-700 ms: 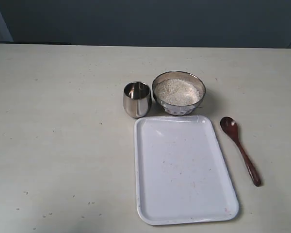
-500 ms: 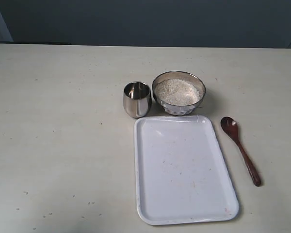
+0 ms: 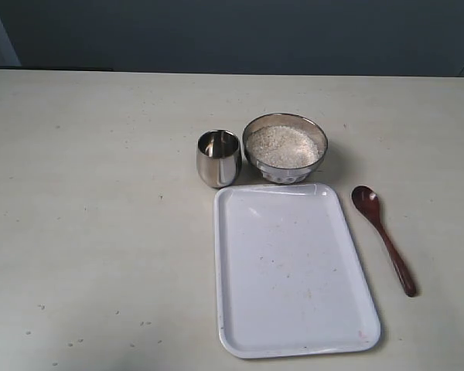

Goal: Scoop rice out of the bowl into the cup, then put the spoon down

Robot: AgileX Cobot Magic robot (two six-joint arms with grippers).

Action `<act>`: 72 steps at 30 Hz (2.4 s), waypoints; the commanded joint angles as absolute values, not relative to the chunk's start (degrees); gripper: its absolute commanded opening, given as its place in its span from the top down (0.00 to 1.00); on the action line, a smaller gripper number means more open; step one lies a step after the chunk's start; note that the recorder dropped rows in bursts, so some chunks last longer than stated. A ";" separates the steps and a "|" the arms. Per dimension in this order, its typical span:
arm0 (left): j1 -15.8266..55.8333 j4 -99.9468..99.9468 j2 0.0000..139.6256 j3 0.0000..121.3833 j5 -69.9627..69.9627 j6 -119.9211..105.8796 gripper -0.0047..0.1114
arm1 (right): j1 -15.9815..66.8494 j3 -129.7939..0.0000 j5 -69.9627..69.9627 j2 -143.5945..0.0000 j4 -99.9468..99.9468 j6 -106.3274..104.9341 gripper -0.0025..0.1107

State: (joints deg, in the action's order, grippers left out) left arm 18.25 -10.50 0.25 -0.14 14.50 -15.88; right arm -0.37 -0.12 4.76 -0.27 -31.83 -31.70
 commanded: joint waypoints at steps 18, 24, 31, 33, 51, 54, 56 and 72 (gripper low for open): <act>18.54 -10.53 0.00 0.00 13.80 -15.56 0.96 | -0.71 -3.25 -5.72 0.00 -77.71 -17.48 0.98; 18.54 -10.53 0.00 0.00 13.80 -15.56 0.96 | -0.59 -13.10 7.51 -0.54 -55.78 -23.56 0.98; 18.54 -10.53 0.00 0.00 13.80 -15.56 0.96 | -0.59 -33.20 35.75 -22.67 -34.76 -23.45 0.98; 18.54 -10.53 0.00 0.00 13.80 -15.56 0.96 | -0.59 -38.40 43.52 -30.33 -29.51 -23.27 0.98; 18.54 -10.53 0.00 0.00 13.80 -15.56 0.96 | 9.50 -52.64 61.49 -79.17 -16.56 -10.20 0.98; 18.54 -10.53 0.00 0.00 13.80 -15.56 0.96 | 12.54 -52.64 56.59 -83.21 -16.56 -10.20 0.98; 18.54 -10.53 0.00 0.00 13.80 -15.56 0.96 | 13.10 -52.64 54.66 -85.60 -17.01 -10.20 0.98; 18.54 -10.53 0.00 0.00 13.80 -15.56 0.96 | 17.33 -52.64 52.09 -100.57 -9.02 -10.20 0.64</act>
